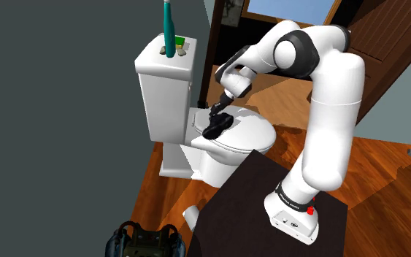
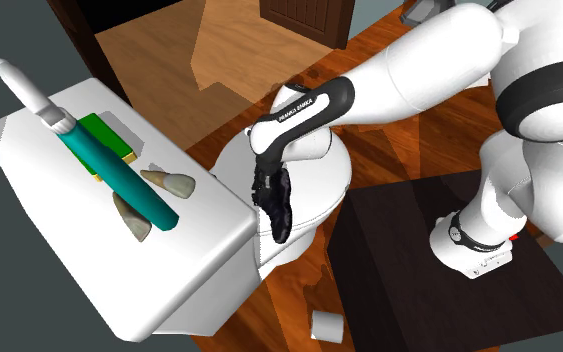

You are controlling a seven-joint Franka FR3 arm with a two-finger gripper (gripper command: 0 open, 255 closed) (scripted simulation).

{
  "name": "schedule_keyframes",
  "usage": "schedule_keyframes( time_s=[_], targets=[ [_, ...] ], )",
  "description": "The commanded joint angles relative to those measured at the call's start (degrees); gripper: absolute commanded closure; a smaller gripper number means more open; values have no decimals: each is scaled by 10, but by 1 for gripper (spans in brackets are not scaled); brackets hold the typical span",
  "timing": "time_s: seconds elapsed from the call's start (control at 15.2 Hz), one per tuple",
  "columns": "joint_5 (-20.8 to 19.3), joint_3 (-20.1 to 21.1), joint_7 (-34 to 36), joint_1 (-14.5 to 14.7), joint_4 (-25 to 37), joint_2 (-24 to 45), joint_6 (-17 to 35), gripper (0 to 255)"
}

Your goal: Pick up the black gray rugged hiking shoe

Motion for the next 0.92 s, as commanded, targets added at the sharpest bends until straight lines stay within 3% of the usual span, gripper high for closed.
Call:
schedule_keyframes(
  time_s=[0.0,0.73,0.86],
  targets=[
    [-18,-8,16,6,-3,-13,-4,255],
    [-128,-52,109,40,-12,-88,-32,255],
    [-130,-53,110,40,-12,-89,-33,255]
  ],
)
